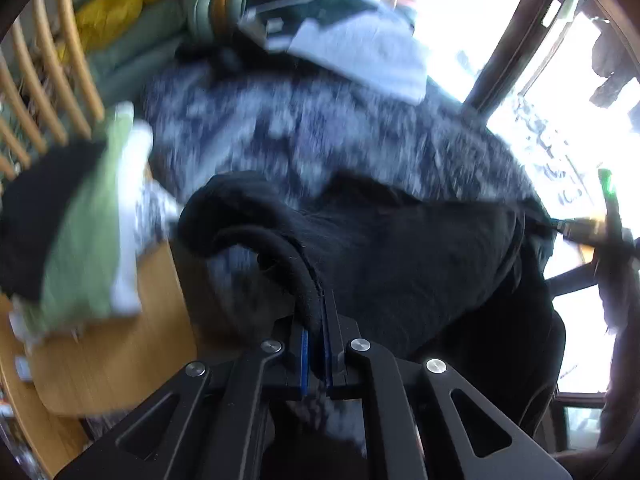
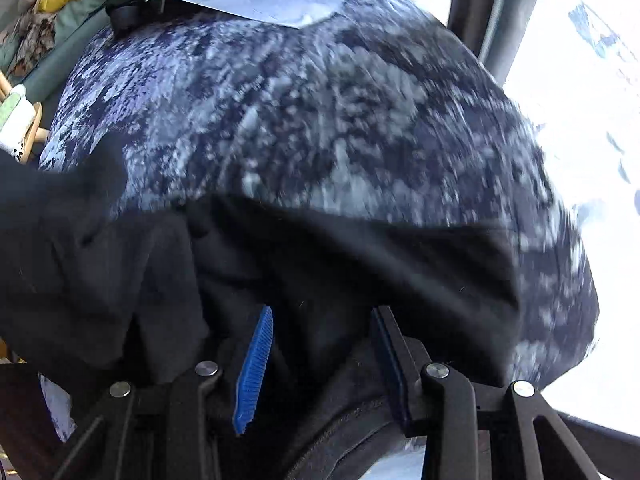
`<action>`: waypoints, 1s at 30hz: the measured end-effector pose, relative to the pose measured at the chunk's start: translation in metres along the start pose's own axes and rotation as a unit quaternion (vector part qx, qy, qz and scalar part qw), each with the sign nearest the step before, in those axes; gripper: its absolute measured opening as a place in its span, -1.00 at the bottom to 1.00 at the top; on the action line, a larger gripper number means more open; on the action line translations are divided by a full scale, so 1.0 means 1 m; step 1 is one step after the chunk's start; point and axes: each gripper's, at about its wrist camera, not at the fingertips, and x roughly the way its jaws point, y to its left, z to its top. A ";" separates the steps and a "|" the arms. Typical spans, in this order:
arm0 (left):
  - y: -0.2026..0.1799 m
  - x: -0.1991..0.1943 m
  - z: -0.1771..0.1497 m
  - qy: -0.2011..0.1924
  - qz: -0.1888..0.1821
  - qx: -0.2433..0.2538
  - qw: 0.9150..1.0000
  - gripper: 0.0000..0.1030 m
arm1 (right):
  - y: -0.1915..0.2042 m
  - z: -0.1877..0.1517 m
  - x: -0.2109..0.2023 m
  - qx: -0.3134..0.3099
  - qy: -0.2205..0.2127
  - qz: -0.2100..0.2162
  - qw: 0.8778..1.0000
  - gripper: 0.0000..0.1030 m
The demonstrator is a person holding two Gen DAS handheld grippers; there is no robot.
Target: Fold clothes
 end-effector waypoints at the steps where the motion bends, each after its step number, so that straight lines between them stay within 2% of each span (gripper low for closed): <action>1: 0.001 0.006 -0.012 0.009 -0.007 -0.003 1.000 -0.91 | 0.006 0.007 -0.001 -0.011 0.000 -0.001 1.000 -0.17; 5: -0.007 0.020 -0.036 0.019 -0.018 0.005 1.000 -0.91 | 0.039 0.037 0.006 -0.068 0.011 -0.009 0.998 -0.17; 7: -0.012 0.023 -0.044 0.021 -0.019 0.013 1.000 -0.91 | 0.062 0.055 0.017 -0.108 0.017 -0.027 0.994 -0.17; 10: -0.020 0.029 -0.057 0.028 -0.007 0.029 0.999 -0.91 | 0.103 0.081 0.046 -0.168 0.041 -0.022 0.985 -0.19; 13: -0.020 0.031 -0.072 0.038 -0.017 0.036 0.998 -0.91 | 0.144 0.097 0.082 -0.241 0.066 -0.023 0.968 -0.19; 17: -0.010 0.033 -0.091 0.054 -0.021 0.021 0.998 -0.91 | 0.181 0.101 0.127 -0.328 0.103 -0.051 0.938 -0.21; 22: -0.002 0.040 -0.111 0.075 -0.034 0.006 0.997 -0.91 | 0.179 0.094 0.141 -0.340 0.146 -0.031 0.928 -0.20; 26: -0.006 0.039 -0.119 0.076 -0.031 0.015 0.996 -0.91 | 0.168 0.083 0.140 -0.345 0.185 -0.009 0.920 -0.20; 30: -0.012 0.040 -0.121 0.074 -0.027 0.028 0.997 -0.91 | 0.168 0.076 0.137 -0.355 0.196 0.010 0.914 -0.19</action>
